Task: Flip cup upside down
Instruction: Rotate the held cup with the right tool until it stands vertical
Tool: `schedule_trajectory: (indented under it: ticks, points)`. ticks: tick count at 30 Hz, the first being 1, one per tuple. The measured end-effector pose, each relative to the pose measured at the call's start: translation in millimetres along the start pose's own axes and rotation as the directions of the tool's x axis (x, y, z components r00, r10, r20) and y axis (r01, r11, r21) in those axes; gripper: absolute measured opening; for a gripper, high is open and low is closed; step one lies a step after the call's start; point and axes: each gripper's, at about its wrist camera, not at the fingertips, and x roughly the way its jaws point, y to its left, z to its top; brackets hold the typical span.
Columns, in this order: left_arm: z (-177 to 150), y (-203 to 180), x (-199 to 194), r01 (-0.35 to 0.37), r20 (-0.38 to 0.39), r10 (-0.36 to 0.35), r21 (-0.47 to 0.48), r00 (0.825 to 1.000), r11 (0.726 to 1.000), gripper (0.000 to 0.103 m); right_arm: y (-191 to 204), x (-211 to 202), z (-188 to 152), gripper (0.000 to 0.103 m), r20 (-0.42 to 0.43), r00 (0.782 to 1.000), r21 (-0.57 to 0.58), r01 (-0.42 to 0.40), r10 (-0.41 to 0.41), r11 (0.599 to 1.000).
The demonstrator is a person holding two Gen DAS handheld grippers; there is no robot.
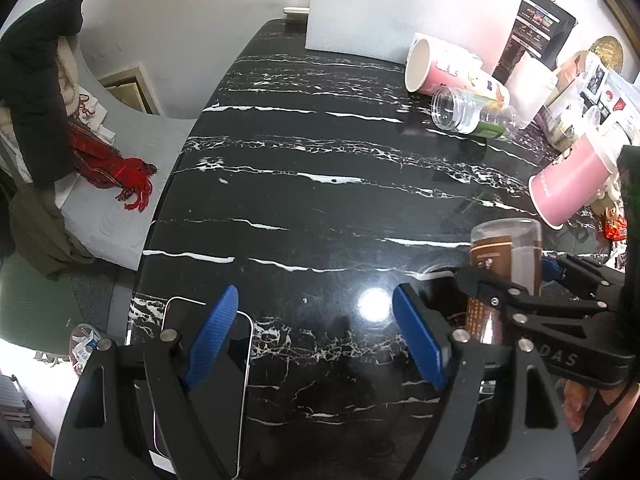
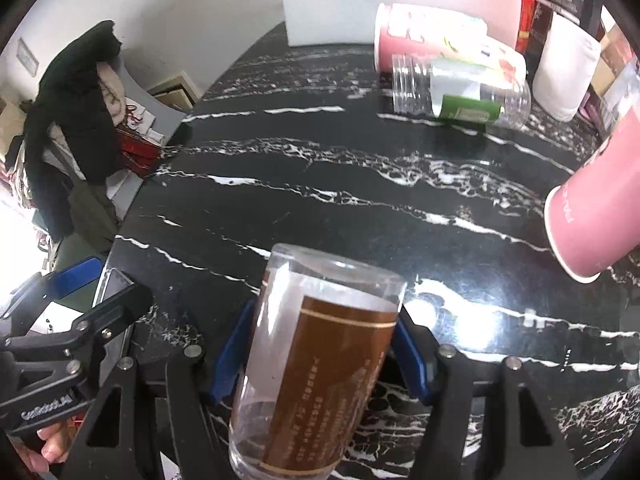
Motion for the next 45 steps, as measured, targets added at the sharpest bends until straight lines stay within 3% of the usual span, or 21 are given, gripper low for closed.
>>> schedule_trajectory:
  ticks: [9, 15, 20, 25, 27, 31, 35, 45]
  points:
    - [-7.6, -9.3, -22.5, 0.008, 0.035, -0.009, 0.011, 0.999, 1.000, 0.079, 6.2, -43.7, -7.9, 0.064, 0.112, 0.994, -0.053, -0.009, 0.015, 0.999]
    - [-8.9, -19.4, -32.5, 0.017, 0.051, -0.019, 0.025, 0.999, 1.000, 0.079, 5.2, -73.7, -0.6, 0.063, 0.223, 0.975, -0.081, 0.019, 0.000, 0.997]
    - [-2.6, -28.5, -32.9, 0.011, 0.067, -0.013, 0.031, 0.998, 0.999, 0.079, -2.8, -84.6, 11.6, 0.063, 0.328, 0.942, -0.088, 0.106, -0.072, 0.990]
    - [8.0, -34.7, -22.8, 0.002, 0.067, -0.004, 0.026, 0.998, 1.000, 0.079, -8.1, -80.4, 15.6, 0.063, 0.427, 0.890, -0.079, 0.211, -0.158, 0.974]
    - [11.2, -36.3, -15.4, -0.002, 0.054, 0.001, 0.024, 0.999, 1.000, 0.079, -8.4, -75.4, 14.3, 0.063, 0.459, 0.867, -0.077, 0.256, -0.193, 0.964]
    - [14.1, -37.8, -1.0, -0.007, 0.029, 0.006, 0.027, 1.000, 1.000, 0.079, -11.4, -65.3, 8.0, 0.063, 0.486, 0.844, -0.069, 0.298, -0.229, 0.952]
    - [14.1, -39.3, 7.4, -0.008, 0.015, 0.007, 0.033, 1.000, 0.999, 0.079, -17.2, -57.5, 3.7, 0.063, 0.491, 0.838, -0.054, 0.304, -0.240, 0.951]
    - [11.6, -42.0, 11.6, -0.004, 0.004, 0.004, 0.042, 1.000, 0.999, 0.079, -24.0, -49.2, -7.9, 0.063, 0.475, 0.849, -0.043, 0.287, -0.233, 0.957]
